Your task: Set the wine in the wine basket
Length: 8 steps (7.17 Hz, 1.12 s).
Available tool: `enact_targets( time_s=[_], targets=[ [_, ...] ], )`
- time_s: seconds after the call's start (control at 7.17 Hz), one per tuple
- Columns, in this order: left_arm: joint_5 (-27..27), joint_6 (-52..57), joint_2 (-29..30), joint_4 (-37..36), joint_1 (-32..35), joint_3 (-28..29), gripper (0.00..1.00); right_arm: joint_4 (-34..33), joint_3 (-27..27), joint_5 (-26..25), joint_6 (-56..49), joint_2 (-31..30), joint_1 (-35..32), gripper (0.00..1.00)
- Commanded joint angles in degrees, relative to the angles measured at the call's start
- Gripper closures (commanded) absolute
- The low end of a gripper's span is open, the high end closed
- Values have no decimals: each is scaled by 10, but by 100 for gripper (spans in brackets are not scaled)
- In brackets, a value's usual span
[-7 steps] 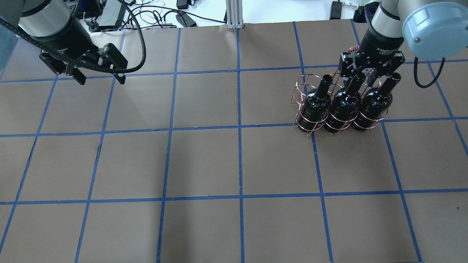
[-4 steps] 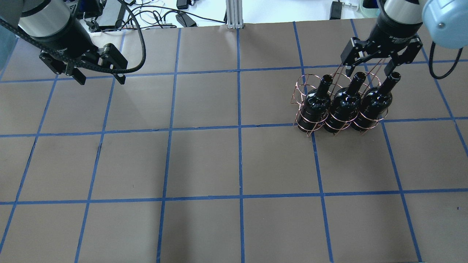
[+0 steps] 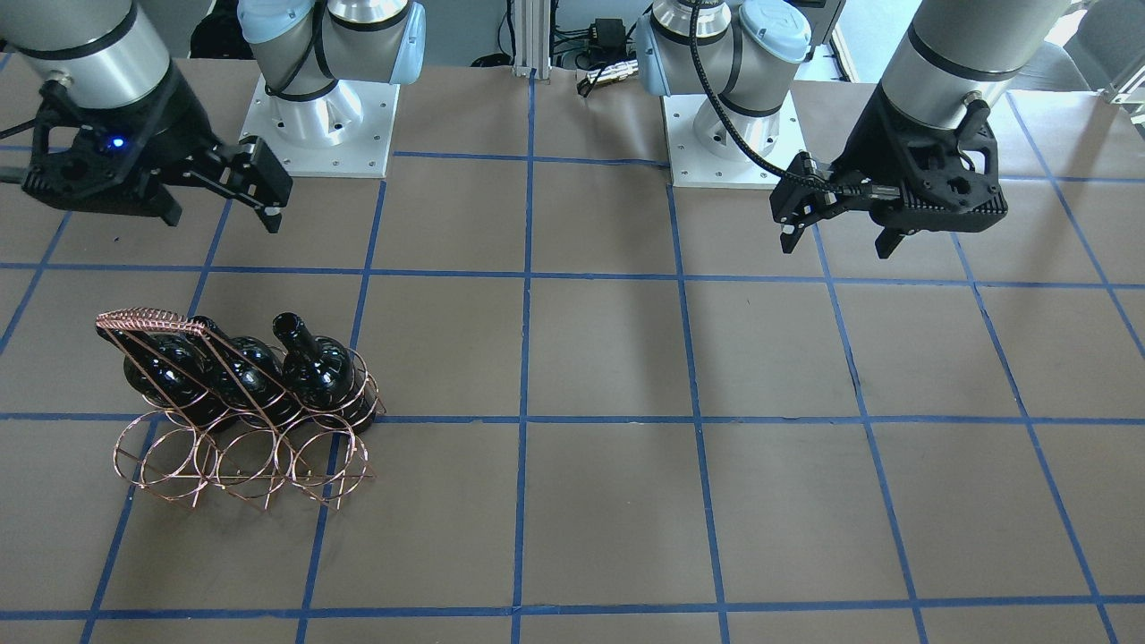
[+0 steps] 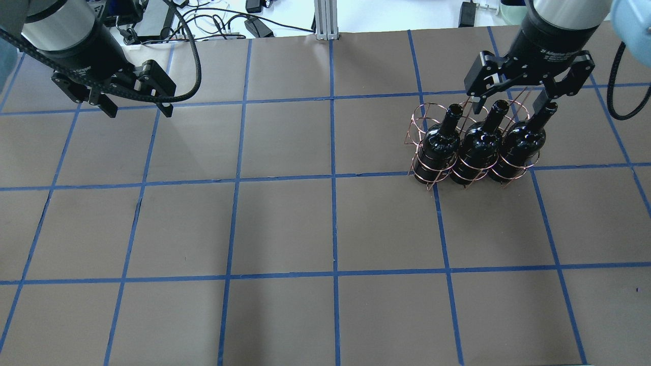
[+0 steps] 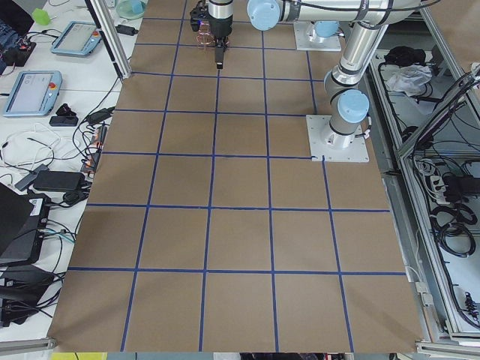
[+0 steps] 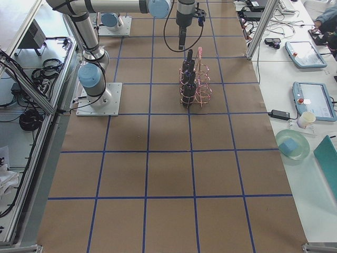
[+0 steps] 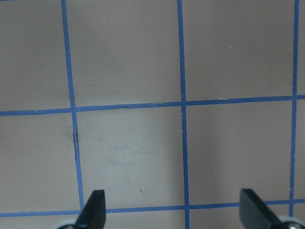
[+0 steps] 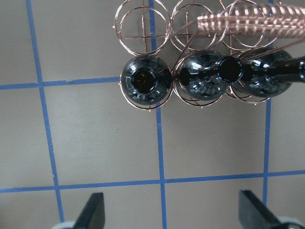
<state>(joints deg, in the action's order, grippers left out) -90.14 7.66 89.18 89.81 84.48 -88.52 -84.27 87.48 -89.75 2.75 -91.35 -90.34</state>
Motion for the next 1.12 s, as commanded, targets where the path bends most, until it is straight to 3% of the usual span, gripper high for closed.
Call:
enact_targets(
  time_s=[0.0, 0.98],
  targets=[
    [0, -1, -6, 5, 1, -1, 0, 2, 0, 1, 4, -8, -28, 0],
    [0, -1, -6, 12, 6, -2, 0, 0, 8, 2, 0, -8, -28, 1]
  ],
)
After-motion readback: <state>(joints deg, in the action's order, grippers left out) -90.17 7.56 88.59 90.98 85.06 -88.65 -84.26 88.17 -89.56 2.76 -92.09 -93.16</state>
